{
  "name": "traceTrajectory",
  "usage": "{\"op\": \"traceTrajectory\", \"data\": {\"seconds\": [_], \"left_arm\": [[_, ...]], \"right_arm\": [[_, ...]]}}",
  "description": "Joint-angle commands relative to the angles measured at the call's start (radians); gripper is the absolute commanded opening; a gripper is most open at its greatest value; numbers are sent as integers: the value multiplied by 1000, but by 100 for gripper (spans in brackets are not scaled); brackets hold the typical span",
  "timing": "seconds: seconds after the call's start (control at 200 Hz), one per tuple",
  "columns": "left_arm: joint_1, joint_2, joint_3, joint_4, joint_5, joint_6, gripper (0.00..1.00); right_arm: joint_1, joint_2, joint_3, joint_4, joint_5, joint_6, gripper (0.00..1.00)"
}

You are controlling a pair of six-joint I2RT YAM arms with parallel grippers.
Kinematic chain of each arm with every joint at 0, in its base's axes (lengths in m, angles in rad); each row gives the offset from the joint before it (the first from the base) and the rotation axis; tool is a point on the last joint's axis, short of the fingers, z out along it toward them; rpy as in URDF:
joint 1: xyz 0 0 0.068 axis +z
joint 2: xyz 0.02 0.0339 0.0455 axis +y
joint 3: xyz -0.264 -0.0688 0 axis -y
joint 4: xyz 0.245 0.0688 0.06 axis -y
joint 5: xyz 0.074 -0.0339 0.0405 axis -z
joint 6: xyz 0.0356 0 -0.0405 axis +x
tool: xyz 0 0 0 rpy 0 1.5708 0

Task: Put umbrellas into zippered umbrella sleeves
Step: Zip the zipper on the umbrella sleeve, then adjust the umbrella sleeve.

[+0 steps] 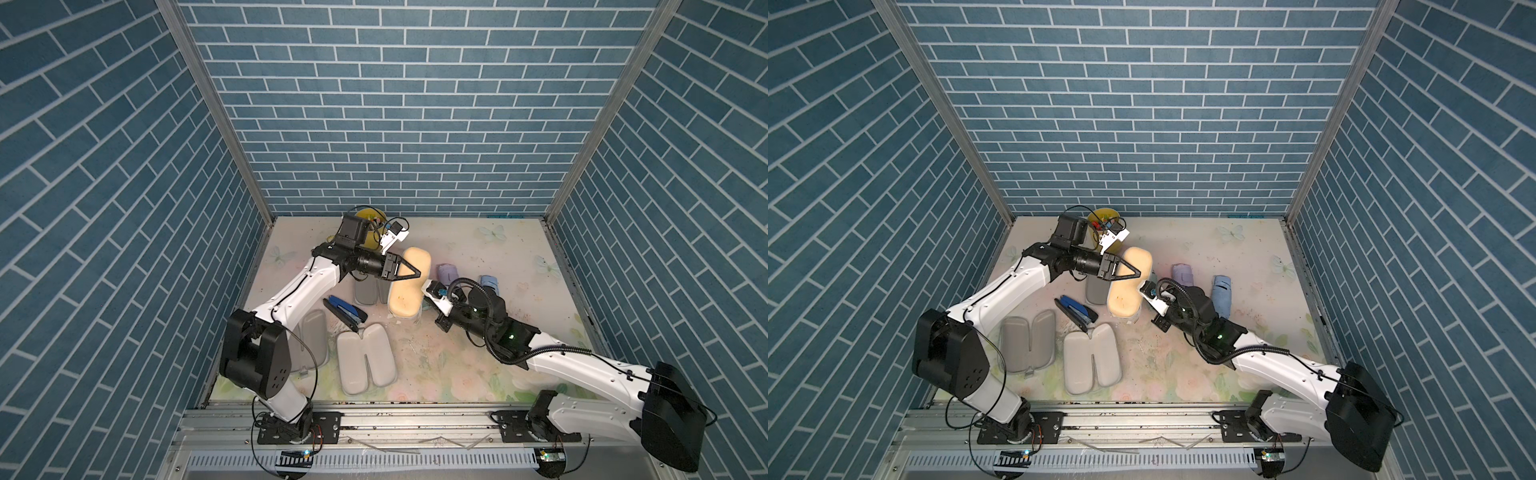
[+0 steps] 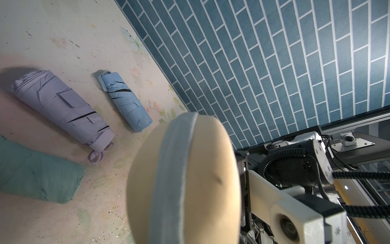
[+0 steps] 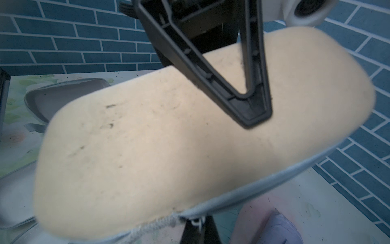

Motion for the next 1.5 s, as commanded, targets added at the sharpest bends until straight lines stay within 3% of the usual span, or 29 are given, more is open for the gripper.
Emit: {"op": "traceTrajectory", "data": {"seconds": [0.0,0.245,0.485,0.535,0.59,0.655,0.74,0.83,0.905,1.26,1.49], "left_arm": [[-18,4,-13,-73,23,57,4],[-66,-4,-61,-107,13,94,3],[-81,16,-46,-68,-5,93,3],[-73,19,-33,-68,-15,106,5],[-62,23,-18,-61,-38,117,8],[-59,29,-3,-58,-75,136,13],[-61,49,19,-59,-99,151,17],[-73,74,56,-105,-110,193,22],[-88,83,84,-154,-118,238,25],[-113,57,93,-125,-34,259,24],[-114,88,168,-198,-9,315,24]], "right_arm": [[-62,-27,58,-9,0,-54,0],[-207,28,172,-42,-50,-69,0],[-232,90,262,-193,-80,6,0],[-244,91,285,-316,-73,64,27],[-279,90,299,-433,-70,155,40],[-352,81,302,-538,-142,278,50],[-439,88,316,-582,-394,412,61],[-459,143,359,-545,-647,525,69],[-460,207,406,-526,-781,579,73],[-461,399,516,-451,-1037,629,73],[-435,421,547,-482,-1138,602,67]]}}
